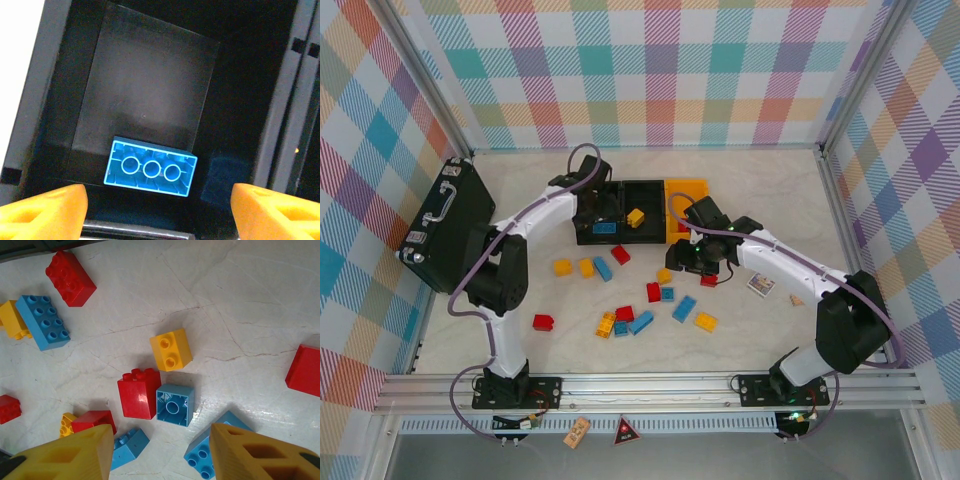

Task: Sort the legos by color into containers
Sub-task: Place the lego in the container, then pick up the lego from the center of the table.

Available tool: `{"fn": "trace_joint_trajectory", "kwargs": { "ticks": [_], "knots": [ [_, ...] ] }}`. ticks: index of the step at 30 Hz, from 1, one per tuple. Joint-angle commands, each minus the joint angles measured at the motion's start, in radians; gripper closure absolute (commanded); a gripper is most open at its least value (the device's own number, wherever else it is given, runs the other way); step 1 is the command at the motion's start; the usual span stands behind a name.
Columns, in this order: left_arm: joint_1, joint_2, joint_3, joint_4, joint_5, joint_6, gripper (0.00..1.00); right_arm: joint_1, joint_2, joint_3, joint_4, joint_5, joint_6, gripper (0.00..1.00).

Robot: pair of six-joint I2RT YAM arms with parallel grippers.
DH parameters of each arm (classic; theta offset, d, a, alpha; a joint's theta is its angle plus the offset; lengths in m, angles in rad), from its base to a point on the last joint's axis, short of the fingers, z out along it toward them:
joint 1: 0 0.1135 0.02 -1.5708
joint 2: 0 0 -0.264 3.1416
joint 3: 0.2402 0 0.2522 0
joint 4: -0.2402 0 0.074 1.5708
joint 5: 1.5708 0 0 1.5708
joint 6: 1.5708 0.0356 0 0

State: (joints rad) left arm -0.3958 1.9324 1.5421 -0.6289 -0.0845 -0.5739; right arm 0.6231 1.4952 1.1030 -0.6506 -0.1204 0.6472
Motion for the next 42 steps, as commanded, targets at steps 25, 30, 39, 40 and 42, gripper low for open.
{"fn": "trace_joint_trajectory", "kwargs": {
  "ticks": [25, 30, 39, 40, 42],
  "knots": [
    [-0.210, -0.423, -0.460, 0.209, 0.356, 0.085, 0.28, -0.050, 0.115, 0.028, -0.190, 0.252, 0.035, 0.43],
    [-0.246, -0.442, -0.514, 0.210, 0.331, 0.062, 0.27, -0.068, 0.167, 0.021, -0.170, 0.290, 0.041, 0.39],
    [-0.289, -0.431, -0.524, 0.213, 0.305, 0.046, 0.28, -0.101, 0.243, 0.011, -0.131, 0.292, 0.045, 0.40],
    [-0.291, -0.429, -0.523, 0.212, 0.304, 0.046, 0.28, -0.103, 0.250, 0.010, -0.127, 0.291, 0.044, 0.40],
    [-0.293, -0.423, -0.524, 0.214, 0.303, 0.043, 0.28, -0.108, 0.257, 0.000, -0.105, 0.280, 0.043, 0.41]
  ]
}}
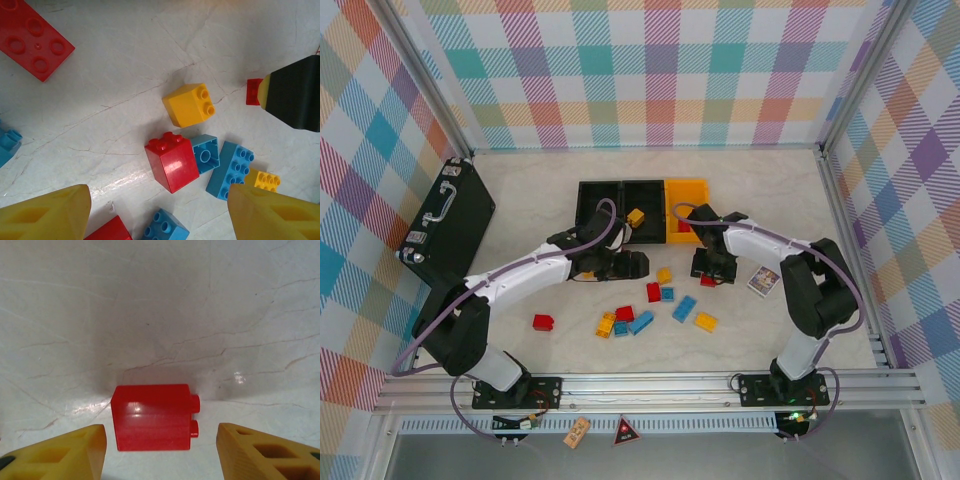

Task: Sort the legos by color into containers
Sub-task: Pick up the lego from the center of the table.

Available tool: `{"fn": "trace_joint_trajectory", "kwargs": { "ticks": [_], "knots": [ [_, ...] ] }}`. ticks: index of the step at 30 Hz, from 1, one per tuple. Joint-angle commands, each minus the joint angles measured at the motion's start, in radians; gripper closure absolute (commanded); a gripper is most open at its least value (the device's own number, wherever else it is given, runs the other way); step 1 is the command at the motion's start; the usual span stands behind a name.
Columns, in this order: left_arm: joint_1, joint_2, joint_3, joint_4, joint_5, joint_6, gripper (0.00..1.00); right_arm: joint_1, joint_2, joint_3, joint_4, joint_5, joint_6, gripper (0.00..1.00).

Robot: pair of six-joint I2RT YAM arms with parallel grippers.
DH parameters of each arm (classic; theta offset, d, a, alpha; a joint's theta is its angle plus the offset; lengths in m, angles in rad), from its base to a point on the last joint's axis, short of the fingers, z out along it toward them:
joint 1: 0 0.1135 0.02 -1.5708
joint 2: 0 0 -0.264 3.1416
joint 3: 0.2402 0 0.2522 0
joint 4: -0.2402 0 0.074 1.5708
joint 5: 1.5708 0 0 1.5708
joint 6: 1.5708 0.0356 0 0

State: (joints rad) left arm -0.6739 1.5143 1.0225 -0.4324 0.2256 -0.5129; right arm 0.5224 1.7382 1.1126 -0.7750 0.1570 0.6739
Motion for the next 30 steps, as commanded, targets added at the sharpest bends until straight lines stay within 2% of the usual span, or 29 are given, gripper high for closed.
{"fn": "trace_joint_trajectory", "kwargs": {
  "ticks": [1, 11, 13, 17, 20, 25, 30],
  "knots": [
    [-0.016, -0.002, -0.003, 0.018, -0.008, -0.019, 0.28, -0.007, 0.018, -0.014, 0.028, -0.002, 0.015, 0.41],
    [-0.020, 0.012, -0.001, 0.019, -0.017, -0.027, 0.29, -0.010, 0.061, -0.016, 0.067, -0.030, 0.006, 0.47],
    [-0.021, 0.012, -0.002, 0.022, -0.018, -0.031, 0.29, -0.010, 0.060, -0.018, 0.070, -0.032, 0.003, 0.51],
    [-0.022, 0.007, -0.007, 0.025, -0.025, -0.037, 0.29, -0.010, 0.043, -0.015, 0.064, -0.037, -0.004, 0.64],
    [-0.022, 0.002, -0.011, 0.032, -0.030, -0.047, 0.29, -0.010, 0.003, 0.004, 0.042, -0.036, -0.015, 0.69],
    [-0.022, -0.015, -0.028, 0.061, -0.052, -0.081, 0.29, -0.010, -0.047, 0.083, 0.002, -0.036, -0.047, 0.69],
    [-0.022, -0.032, -0.031, 0.074, -0.073, -0.105, 0.29, -0.010, -0.014, 0.211, -0.019, -0.030, -0.084, 0.69]
  ]
}}
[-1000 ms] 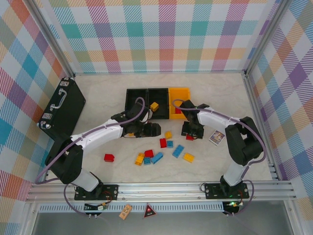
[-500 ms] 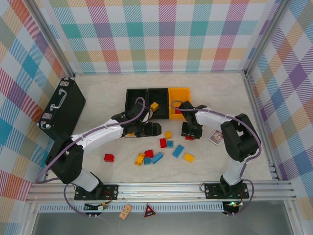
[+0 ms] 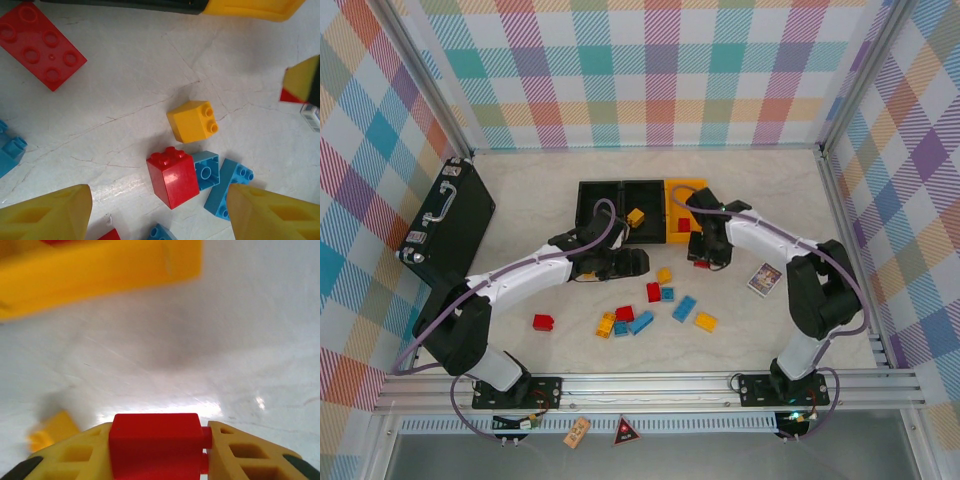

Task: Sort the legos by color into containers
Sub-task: Pick up the lego from the center of the table, then place the lego in the container.

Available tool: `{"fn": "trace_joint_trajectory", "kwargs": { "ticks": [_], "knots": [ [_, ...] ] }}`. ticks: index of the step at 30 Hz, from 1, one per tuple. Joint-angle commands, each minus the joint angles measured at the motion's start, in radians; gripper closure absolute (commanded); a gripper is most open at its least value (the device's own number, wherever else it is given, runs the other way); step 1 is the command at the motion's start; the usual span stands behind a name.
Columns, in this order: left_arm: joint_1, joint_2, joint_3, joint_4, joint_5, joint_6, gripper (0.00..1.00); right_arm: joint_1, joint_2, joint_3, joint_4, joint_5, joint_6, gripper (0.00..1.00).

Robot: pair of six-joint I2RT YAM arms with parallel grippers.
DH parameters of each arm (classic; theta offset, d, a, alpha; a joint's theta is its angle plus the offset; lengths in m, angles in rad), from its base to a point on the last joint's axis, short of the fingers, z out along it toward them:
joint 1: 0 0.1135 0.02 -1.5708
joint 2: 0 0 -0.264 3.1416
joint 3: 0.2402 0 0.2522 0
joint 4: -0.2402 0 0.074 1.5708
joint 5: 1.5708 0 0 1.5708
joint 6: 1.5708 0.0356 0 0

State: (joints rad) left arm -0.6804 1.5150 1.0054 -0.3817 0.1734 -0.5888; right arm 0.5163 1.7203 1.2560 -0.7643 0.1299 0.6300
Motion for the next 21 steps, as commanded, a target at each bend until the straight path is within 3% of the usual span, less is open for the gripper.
{"fn": "trace_joint_trajectory", "kwargs": {
  "ticks": [1, 21],
  "knots": [
    [-0.016, -0.034, -0.013, 0.024, -0.021, -0.029, 0.29, -0.006, 0.022, 0.099, -0.036, -0.003, -0.048, 0.69],
    [-0.017, -0.085, -0.049, 0.012, -0.054, -0.056, 0.29, -0.104, 0.538, 0.817, -0.217, -0.014, -0.135, 0.65]
  ]
}}
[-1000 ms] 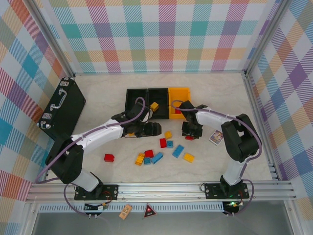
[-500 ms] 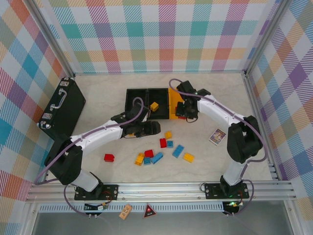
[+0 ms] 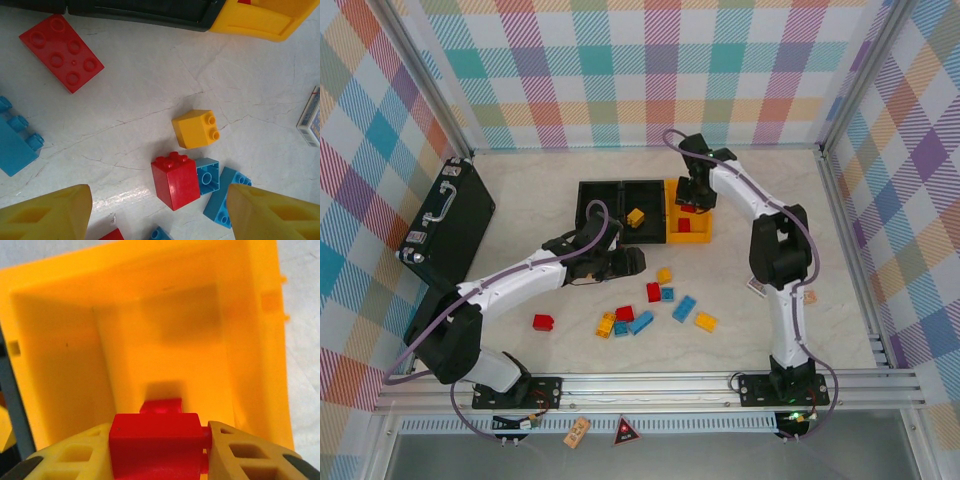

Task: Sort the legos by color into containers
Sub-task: Place the lego in the container.

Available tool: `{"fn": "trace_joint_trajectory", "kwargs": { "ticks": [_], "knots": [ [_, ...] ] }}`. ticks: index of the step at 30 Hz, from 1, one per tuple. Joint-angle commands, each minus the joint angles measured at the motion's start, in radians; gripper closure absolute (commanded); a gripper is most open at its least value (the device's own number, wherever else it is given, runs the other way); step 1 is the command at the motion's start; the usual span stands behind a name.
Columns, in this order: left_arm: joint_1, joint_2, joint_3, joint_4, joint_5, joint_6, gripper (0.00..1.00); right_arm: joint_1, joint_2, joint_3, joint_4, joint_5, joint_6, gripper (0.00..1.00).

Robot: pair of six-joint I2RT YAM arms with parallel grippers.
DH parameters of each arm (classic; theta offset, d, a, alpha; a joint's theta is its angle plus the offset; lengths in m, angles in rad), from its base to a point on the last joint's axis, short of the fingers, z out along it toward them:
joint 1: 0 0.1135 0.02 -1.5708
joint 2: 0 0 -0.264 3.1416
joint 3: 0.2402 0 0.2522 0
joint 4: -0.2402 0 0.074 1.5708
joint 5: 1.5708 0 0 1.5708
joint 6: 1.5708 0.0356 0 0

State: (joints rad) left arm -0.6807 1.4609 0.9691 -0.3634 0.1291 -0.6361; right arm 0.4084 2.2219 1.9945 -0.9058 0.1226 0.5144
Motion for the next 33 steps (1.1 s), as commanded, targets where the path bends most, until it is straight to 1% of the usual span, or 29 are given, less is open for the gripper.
{"fn": "trace_joint_trajectory", "kwargs": {
  "ticks": [1, 6, 8, 12, 19, 23, 27, 31, 33],
  "knots": [
    [-0.017, -0.030, -0.013, -0.008, -0.013, -0.009, 0.29, 0.003, 0.052, 0.099, -0.082, -0.006, -0.019, 0.65],
    [-0.016, -0.034, -0.013, -0.013, -0.022, -0.010, 0.29, 0.000, 0.114, 0.179, -0.115, -0.012, -0.013, 0.58],
    [-0.017, -0.034, -0.014, -0.016, -0.025, -0.009, 0.29, 0.000, 0.115, 0.182, -0.115, -0.012, -0.011, 0.54],
    [-0.017, -0.034, -0.015, -0.019, -0.034, -0.012, 0.29, 0.000, 0.099, 0.180, -0.114, -0.012, -0.017, 0.50],
    [-0.017, -0.024, -0.004, -0.022, -0.045, -0.020, 0.29, 0.000, 0.032, 0.144, -0.095, -0.021, -0.031, 0.47],
    [-0.017, -0.029, -0.004, -0.037, -0.062, -0.026, 0.29, 0.001, -0.014, 0.129, -0.090, -0.028, -0.031, 0.47],
    [-0.016, -0.037, -0.010, -0.048, -0.084, -0.035, 0.29, 0.007, -0.094, 0.047, -0.050, -0.057, -0.028, 0.47],
    [-0.017, -0.042, -0.015, -0.056, -0.102, -0.046, 0.29, 0.016, -0.190, -0.076, -0.007, -0.098, -0.030, 0.48],
    [-0.017, -0.045, -0.017, -0.056, -0.105, -0.047, 0.29, 0.024, -0.251, -0.164, 0.024, -0.116, -0.029, 0.48]
  ]
}}
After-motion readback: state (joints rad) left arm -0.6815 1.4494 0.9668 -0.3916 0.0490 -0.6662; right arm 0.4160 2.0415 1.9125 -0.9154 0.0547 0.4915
